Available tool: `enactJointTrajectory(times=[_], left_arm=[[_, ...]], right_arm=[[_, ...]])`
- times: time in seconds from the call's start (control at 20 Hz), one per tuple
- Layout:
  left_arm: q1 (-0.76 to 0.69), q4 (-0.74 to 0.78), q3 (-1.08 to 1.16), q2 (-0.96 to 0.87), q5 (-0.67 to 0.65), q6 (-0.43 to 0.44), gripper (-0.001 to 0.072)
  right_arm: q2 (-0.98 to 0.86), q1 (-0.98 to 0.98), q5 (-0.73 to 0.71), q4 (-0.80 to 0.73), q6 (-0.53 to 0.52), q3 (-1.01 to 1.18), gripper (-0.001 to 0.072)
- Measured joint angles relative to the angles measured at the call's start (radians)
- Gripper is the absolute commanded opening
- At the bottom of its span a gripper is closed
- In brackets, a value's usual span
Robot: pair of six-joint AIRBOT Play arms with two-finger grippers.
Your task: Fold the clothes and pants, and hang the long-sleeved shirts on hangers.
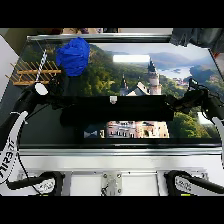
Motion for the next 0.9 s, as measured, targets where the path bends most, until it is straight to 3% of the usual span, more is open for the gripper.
enactJointTrajectory(times=[0.45, 0.5, 0.55, 0.6, 0.65, 0.7, 0.75, 0.9], left_arm=[[0.002, -0.007, 0.001, -0.032, 0.115, 0.003, 0.0009], [0.002, -0.007, 0.001, -0.032, 0.121, 0.003, 0.0034], [0.002, -0.007, 0.001, -0.032, 0.126, 0.003, 0.0273], [0.002, -0.007, 0.001, -0.032, 0.132, 0.003, 0.0550], [0.002, -0.007, 0.001, -0.032, 0.136, 0.002, 0.0623], [0.002, -0.007, 0.002, -0.032, 0.143, 0.000, 0.0623], [0.002, -0.007, 0.002, -0.031, 0.150, 0.000, 0.0622], [0.002, -0.008, 0.002, -0.004, 0.180, -0.012, 0.0623]], right_arm=[[-0.080, 0.044, 0.192, 0.056, 0.003, 0.002, 0.0021], [-0.085, 0.047, 0.209, 0.063, 0.003, 0.002, 0.0022], [-0.088, 0.050, 0.228, 0.073, 0.003, 0.002, 0.0025], [-0.090, 0.053, 0.251, 0.085, 0.003, 0.002, 0.0096], [-0.092, 0.056, 0.272, 0.100, 0.003, 0.002, 0.0386], [-0.093, 0.057, 0.296, 0.116, 0.003, 0.002, 0.0634], [-0.094, 0.058, 0.316, 0.136, 0.000, 0.003, 0.0665], [-0.095, 0.056, 0.336, 0.183, -0.032, 0.032, 0.0655]])
